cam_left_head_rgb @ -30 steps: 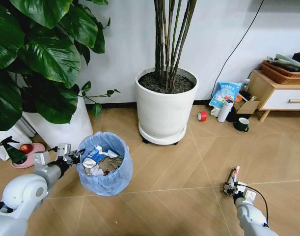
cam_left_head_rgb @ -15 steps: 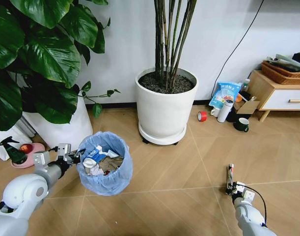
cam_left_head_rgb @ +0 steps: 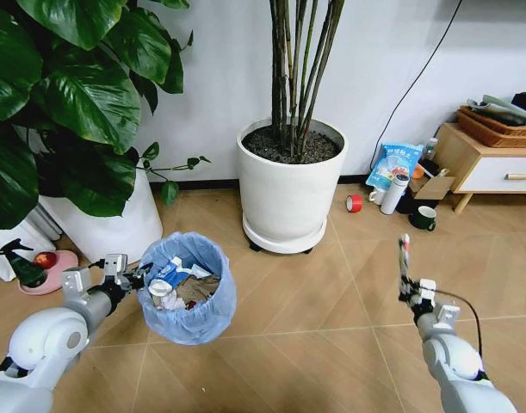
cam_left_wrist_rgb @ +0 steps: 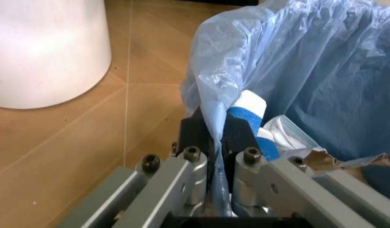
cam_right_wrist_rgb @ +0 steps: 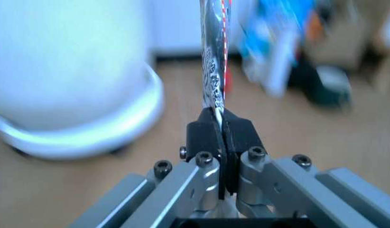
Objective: Pick up the trash bin and place the garbage on the floor into it.
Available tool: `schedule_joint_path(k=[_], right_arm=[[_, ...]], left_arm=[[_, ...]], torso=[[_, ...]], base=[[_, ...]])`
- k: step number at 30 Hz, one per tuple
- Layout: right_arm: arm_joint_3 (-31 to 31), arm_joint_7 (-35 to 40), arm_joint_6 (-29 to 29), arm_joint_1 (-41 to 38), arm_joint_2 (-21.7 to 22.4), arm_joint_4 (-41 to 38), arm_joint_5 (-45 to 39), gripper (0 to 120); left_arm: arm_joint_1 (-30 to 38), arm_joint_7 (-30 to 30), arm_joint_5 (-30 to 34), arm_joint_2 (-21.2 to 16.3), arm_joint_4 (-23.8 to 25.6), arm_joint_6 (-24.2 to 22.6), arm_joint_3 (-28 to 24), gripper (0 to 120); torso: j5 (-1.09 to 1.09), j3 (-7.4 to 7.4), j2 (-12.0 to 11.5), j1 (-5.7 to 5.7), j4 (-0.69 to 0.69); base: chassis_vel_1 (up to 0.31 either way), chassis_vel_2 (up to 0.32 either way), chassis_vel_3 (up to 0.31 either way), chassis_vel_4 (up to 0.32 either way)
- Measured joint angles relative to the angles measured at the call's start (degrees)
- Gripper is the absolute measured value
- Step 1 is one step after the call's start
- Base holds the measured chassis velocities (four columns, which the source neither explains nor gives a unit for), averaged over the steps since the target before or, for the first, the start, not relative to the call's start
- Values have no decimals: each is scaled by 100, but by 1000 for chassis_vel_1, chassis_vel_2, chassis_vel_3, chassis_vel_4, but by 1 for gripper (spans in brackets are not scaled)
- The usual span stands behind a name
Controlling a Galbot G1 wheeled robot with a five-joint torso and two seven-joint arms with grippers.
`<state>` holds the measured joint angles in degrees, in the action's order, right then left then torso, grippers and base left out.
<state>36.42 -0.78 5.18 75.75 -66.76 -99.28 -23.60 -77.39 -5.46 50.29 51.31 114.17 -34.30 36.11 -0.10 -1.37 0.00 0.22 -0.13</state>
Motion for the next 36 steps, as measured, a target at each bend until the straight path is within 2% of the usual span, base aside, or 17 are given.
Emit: schedule_joint_path(k=[4,6,7,10,15,18,20,26,30,34,36], right_arm=[[-282,90,169,173,188,-1004,11,0],[-575,190,263,219,388,-1502,-40,0],[-575,190,263,219,388,-1502,-40,0],[-1201,247,373,150,856,-2077,-292,0],[-1789,102,381,-276,1217,-2192,-625,0],[-2294,-366,349,-1004,1358,-2056,-845,0],[-2471,-460,332,-1201,1361,-2008,-921,0],[-3826,-805,283,-2369,1161,-1602,-1331,0],[-4276,-834,269,-2714,1022,-1408,-1356,0],[-4966,-851,246,-3242,647,-1041,-1346,0],[-5042,-848,249,-3306,587,-989,-1346,0]], left_arm=[[-5,-13,3,0,20,-11,-2,0],[-10,-12,3,-1,21,-17,-2,0],[-10,-12,3,-1,21,-17,-2,0],[18,-11,3,-9,20,-31,-44,0],[161,-9,3,-27,-47,-48,-151,0],[326,-7,19,-21,-128,-62,-258,0],[367,-6,34,-18,-145,-65,-292,0],[637,11,89,-7,-244,-73,-566,0],[725,4,123,-10,-262,-93,-635,0],[801,-4,161,-35,-306,-126,-671,0],[801,-4,161,-36,-316,-127,-671,0]], torso=[[8,0,0,0,0],[2,0,0,0,0],[2,0,0,0,0],[3,0,0,0,-1],[6,0,0,0,1],[5,0,0,0,0],[5,-1,0,0,0],[5,-1,0,0,1],[3,-1,0,0,0],[5,-1,0,0,1],[5,-1,0,1,1]], base=[[0,0,0,0],[0,0,0,0],[0,0,0,0],[0,0,0,0],[0,0,0,0],[0,0,0,0],[0,0,0,0],[0,0,0,0],[0,0,0,0],[0,0,0,0],[0,0,0,0]])
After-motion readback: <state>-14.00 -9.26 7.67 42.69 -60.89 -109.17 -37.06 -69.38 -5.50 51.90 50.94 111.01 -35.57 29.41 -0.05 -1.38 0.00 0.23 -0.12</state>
